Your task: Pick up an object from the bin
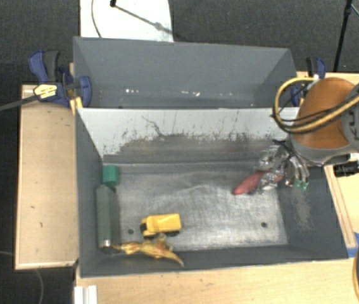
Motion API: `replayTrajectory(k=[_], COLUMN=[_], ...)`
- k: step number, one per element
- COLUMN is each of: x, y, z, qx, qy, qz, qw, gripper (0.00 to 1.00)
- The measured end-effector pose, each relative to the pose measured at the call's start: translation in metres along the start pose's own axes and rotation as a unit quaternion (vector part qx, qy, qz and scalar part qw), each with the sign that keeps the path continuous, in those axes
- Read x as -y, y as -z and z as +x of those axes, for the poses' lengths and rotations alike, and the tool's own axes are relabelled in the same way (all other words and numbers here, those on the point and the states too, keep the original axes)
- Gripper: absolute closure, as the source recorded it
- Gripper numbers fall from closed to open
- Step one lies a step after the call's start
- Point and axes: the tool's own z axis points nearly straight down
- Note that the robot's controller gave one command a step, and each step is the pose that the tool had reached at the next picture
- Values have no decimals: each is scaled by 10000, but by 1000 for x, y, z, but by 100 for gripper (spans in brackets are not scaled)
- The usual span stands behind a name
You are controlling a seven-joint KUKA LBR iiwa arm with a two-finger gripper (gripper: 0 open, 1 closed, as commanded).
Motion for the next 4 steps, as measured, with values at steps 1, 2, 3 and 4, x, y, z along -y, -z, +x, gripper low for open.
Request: replayTrajectory(k=[1, 2, 3, 4], x=[0, 1, 1, 1], y=[7, 18, 29, 39], z=[0, 0, 0, -1], qx=[2, -2, 1, 6], qy=[8, 7, 13, 16], qz=[4, 7, 9, 8], qw=[10000, 10000, 10000, 10000], gripper=[100, 100, 100, 100])
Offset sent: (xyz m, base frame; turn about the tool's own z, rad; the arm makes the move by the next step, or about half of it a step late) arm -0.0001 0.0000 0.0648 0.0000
